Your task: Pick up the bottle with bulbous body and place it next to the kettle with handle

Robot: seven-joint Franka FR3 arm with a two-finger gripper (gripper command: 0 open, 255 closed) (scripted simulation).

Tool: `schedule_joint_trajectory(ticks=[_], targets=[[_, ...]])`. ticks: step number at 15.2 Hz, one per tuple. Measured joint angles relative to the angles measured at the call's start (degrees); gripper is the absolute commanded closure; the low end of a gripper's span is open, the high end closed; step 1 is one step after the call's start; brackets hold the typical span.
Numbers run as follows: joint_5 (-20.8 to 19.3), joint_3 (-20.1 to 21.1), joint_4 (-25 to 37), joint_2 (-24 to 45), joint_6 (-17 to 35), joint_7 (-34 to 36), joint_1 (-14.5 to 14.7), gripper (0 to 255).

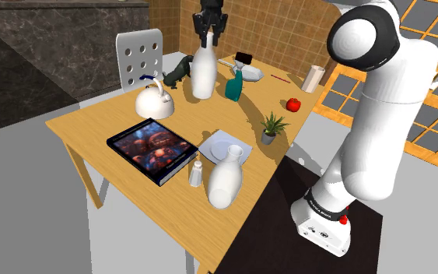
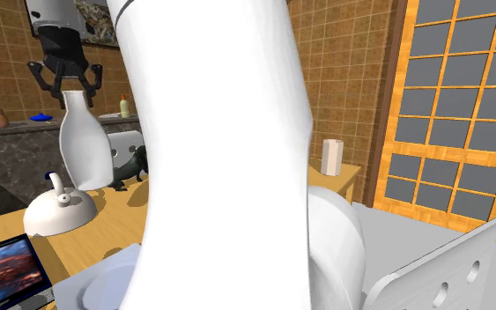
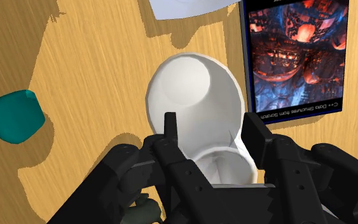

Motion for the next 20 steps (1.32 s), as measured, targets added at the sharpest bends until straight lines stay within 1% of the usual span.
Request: schedule_joint_trajectory(ticks=[3,9,20], targets=[[-0.31,0.05,-4.41,-1.42,3.02,0.18,0.36,255],[-0.61,0.11,-11.19,-2.87,8.37,0.33,0.71,255],[-0.85,0.25,-21.1,-4.04,17.13,0.6,1.12,255]])
